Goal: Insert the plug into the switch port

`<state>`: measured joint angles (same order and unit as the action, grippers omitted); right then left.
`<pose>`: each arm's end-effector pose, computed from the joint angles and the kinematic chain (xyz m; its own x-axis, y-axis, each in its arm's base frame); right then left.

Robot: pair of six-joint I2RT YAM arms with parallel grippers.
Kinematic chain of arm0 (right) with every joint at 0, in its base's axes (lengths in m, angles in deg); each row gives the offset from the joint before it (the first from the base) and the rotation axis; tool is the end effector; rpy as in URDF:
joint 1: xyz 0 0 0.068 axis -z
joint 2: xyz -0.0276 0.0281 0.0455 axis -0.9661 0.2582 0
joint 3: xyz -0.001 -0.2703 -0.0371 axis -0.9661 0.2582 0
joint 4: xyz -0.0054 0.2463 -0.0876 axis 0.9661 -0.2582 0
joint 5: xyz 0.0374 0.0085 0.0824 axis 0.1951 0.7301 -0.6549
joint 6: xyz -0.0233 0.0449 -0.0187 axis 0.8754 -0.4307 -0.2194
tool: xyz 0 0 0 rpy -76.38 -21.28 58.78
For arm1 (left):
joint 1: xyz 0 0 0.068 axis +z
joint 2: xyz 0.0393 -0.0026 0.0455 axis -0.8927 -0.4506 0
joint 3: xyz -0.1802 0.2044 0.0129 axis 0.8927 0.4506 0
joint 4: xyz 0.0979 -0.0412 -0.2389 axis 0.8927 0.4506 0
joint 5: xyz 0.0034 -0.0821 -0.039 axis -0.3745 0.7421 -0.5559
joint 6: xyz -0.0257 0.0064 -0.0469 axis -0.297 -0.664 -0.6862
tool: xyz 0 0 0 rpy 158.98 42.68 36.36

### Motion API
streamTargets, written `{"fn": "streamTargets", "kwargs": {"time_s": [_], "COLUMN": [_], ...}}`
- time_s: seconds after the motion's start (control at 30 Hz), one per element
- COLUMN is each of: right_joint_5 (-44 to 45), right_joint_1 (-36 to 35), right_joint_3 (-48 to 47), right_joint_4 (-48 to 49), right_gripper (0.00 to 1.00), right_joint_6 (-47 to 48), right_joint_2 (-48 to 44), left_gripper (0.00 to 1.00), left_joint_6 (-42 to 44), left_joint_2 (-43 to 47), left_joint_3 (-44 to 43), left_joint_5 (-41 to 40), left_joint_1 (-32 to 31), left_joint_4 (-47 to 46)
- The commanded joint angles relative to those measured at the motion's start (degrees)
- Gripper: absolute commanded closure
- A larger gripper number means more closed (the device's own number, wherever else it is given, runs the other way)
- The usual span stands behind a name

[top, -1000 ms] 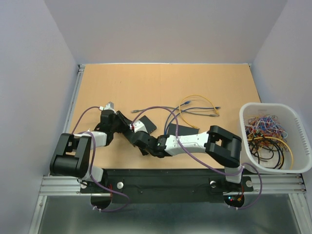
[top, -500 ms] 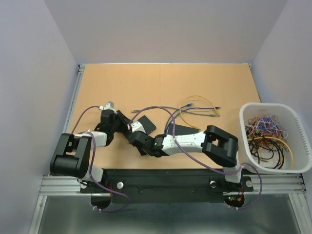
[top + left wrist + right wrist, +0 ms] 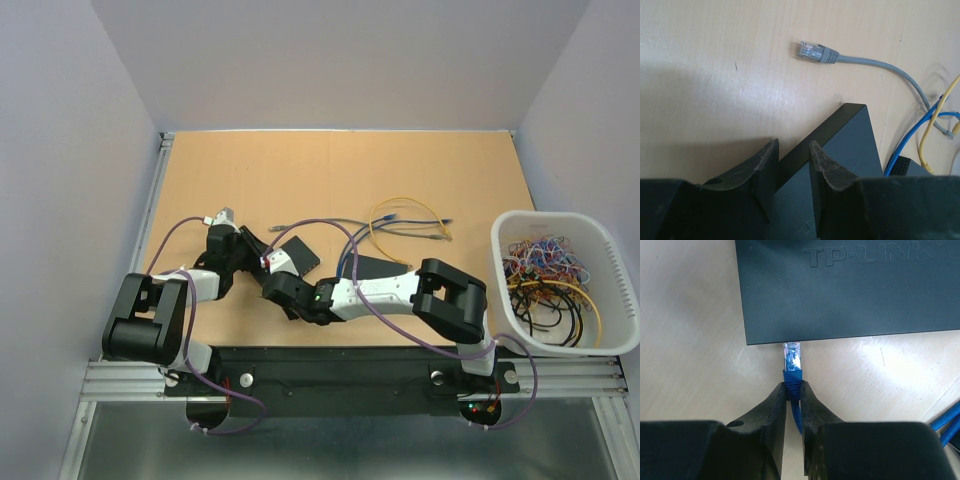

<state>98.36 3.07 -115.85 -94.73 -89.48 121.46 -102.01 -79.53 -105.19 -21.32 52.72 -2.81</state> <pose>0.1439 0.3929 0.1627 -0.5524 -0.4398 -0.7081 -0.5980 0.8009 -0.0309 0.2516 -0.0547 0.1443 -0.5909 -0.5353 -0.6035 -0.0142 0.7549 -0.6556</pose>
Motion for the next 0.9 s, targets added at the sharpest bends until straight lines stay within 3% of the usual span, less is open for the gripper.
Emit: {"fn": "streamTargets", "kwargs": {"time_s": [0.0, 0.53, 0.87], "right_joint_5": [4.1, 2.6, 2.8], "right_joint_1": [1.6, 4.1, 5.8], "right_joint_3": [-2.3, -1.8, -0.5], "right_joint_4": [5.1, 5.3, 5.5], "right_gripper": [1.0, 1.0, 1.0], "right_joint_6": [1.2, 6.5, 8.4], "right_joint_2": [-0.9, -2.4, -3.4], "left_gripper": [0.59, 0.59, 0.58], "left_joint_6": [-1.2, -3.3, -5.6], "left_joint_2": [1.1, 5.5, -1.0], "left_joint_3": [1.8, 6.2, 3.3], "left_joint_5": [3.0, 2.3, -0.2], "left_joint_1": [-1.8, -4.2, -4.8], "left_joint_4": [2.1, 2.0, 4.9]}}
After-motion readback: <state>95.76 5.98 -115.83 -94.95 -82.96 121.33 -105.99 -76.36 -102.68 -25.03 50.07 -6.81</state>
